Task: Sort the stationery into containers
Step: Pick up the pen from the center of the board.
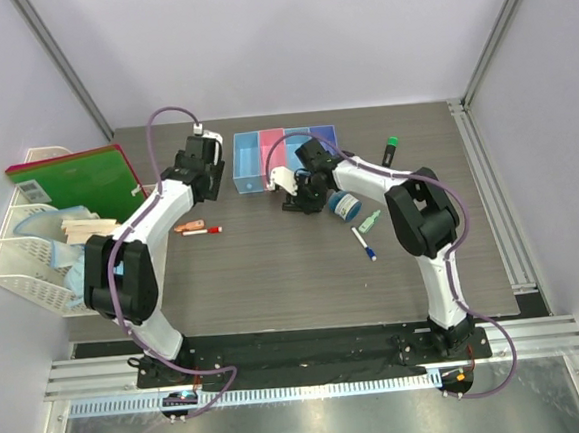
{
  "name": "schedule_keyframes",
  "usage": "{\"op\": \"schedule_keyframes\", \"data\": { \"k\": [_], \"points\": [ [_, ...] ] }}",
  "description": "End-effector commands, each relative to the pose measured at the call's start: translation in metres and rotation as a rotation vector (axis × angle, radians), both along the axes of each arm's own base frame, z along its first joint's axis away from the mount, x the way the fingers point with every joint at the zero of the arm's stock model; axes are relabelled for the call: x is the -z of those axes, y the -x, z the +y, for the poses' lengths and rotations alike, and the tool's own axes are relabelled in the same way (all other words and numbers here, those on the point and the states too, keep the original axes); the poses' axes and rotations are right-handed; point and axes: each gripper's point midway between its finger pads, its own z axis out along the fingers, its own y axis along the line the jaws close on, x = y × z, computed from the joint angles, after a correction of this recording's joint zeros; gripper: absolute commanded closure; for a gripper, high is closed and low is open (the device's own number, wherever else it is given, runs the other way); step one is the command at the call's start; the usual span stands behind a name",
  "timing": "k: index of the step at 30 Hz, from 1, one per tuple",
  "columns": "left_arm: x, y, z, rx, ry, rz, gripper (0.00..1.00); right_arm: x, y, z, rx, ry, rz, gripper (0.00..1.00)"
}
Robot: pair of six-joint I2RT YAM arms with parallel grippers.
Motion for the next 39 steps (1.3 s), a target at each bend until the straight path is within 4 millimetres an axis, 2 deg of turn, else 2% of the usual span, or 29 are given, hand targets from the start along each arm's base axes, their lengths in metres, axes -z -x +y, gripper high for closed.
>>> {"op": "schedule_keyframes", "data": {
  "k": [1,3,4,6,7,9,10,13,14,17,19,20,22,24,26,27,31,39],
  "points": [
    [-0.001,0.009,-0.035,0.153,0.179,0.025,0.32,-0.009,0.040,-0.018,0.057,0.032,0.068,0.91],
    [0.000,0.012,-0.051,0.213,0.256,0.045,0.32,-0.025,0.038,-0.019,0.083,0.022,0.003,0.91],
    [-0.001,0.016,-0.073,0.296,0.345,0.067,0.32,-0.040,0.038,-0.020,0.095,0.001,-0.040,0.90],
    [-0.003,0.021,-0.095,0.376,0.439,0.093,0.32,-0.052,0.038,-0.021,0.119,0.020,-0.114,0.91],
    [-0.007,0.026,-0.113,0.452,0.519,0.113,0.32,-0.065,0.041,-0.024,0.126,0.014,-0.156,0.91],
    [-0.010,0.037,-0.133,0.544,0.603,0.156,0.33,-0.077,0.044,-0.027,0.145,0.036,-0.218,0.90],
    [-0.015,0.048,-0.151,0.627,0.687,0.192,0.33,-0.086,0.054,-0.022,0.128,0.013,-0.237,0.90],
    [-0.023,0.066,-0.170,0.761,0.779,0.257,0.33,-0.100,0.063,-0.023,0.146,0.020,-0.301,0.90],
    [-0.027,0.075,-0.179,0.821,0.833,0.288,0.33,-0.112,0.066,-0.022,0.153,-0.002,-0.325,0.90],
    [-0.038,0.093,-0.190,0.949,0.897,0.349,0.33,-0.129,0.074,-0.021,0.159,-0.011,-0.397,0.89],
    [-0.049,0.096,-0.195,1.029,0.906,0.347,0.33,-0.135,0.075,-0.023,0.176,-0.006,-0.452,0.89],
    [-0.050,0.108,-0.195,1.038,0.940,0.401,0.33,-0.138,0.078,-0.020,0.172,-0.010,-0.469,0.89],
    [-0.063,0.115,-0.202,1.131,0.988,0.414,0.33,-0.147,0.078,-0.019,0.180,-0.024,-0.499,0.89],
    [-0.065,0.128,-0.204,1.150,1.055,0.485,0.33,-0.154,0.079,-0.017,0.187,-0.035,-0.520,0.88],
    [-0.069,0.126,-0.205,1.192,1.052,0.479,0.33,-0.159,0.079,-0.015,0.193,-0.044,-0.537,0.88],
    [-0.069,0.132,-0.205,1.182,1.072,0.516,0.33,-0.161,0.080,-0.013,0.190,-0.051,-0.542,0.88],
    [-0.062,0.132,-0.205,1.195,1.080,0.565,0.33,-0.171,0.082,-0.008,0.187,-0.076,-0.559,0.88],
    [-0.056,0.122,-0.209,1.202,1.103,0.582,0.33,-0.175,0.093,0.006,0.151,-0.097,-0.575,0.88]
  ]
}}
